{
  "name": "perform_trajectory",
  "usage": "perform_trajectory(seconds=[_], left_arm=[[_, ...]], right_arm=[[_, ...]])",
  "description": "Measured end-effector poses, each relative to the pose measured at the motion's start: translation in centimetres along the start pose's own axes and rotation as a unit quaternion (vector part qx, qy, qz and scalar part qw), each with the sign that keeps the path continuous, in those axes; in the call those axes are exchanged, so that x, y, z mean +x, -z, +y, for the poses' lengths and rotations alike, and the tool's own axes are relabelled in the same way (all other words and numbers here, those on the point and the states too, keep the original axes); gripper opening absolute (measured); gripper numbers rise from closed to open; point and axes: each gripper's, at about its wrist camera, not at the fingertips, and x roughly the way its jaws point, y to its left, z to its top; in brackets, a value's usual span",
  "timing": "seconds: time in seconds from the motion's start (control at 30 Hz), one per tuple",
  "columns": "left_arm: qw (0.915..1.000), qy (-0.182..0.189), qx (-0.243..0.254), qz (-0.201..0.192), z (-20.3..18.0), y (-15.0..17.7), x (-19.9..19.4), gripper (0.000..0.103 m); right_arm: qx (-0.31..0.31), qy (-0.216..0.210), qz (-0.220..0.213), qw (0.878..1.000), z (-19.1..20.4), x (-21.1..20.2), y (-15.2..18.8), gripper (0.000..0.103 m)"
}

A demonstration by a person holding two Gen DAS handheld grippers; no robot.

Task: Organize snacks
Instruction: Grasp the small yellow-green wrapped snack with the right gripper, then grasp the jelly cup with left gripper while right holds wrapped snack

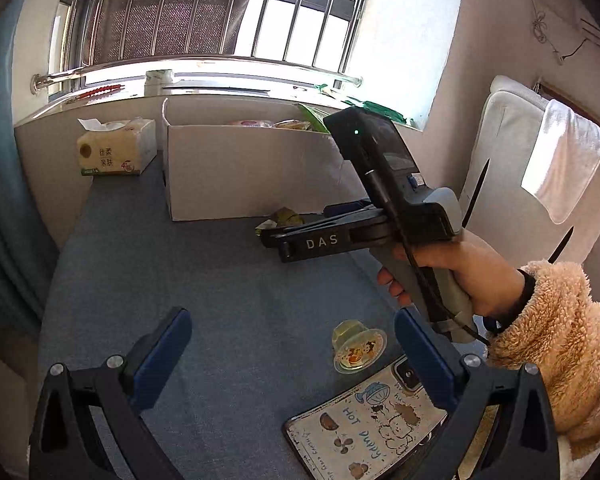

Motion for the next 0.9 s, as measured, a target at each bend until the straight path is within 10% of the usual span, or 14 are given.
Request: perform_trajectory(seconds=[0.07,0.1,0.13,0.9], left_arm=[[1.0,0.001,0.002,0.004,-0.2,0.0,0.3,0.103],[1.0,0.002,0.003,0.007,-0.3,0.1,0.5,0.103],[0.9999,0.003,0.004,0.01,-0.3,0.1,0.7,0.103],[0.9865,0.017,0.105,0.125,-5.7,1.2,8.7,0.103]], right_arm=[[0.011,-0.026,0.008,1.0,-0.2,0.6,0.0,0.102],[0.015,-0.037,0.008,0.999,-0.3,0.7,0.1,0.084],[0.017,-0.037,0.011,0.999,-0.4,0.9,0.1,0.036],[0.126,-0.038,-0.104,0.986,-4.2,-14.8,11.1,0.038]])
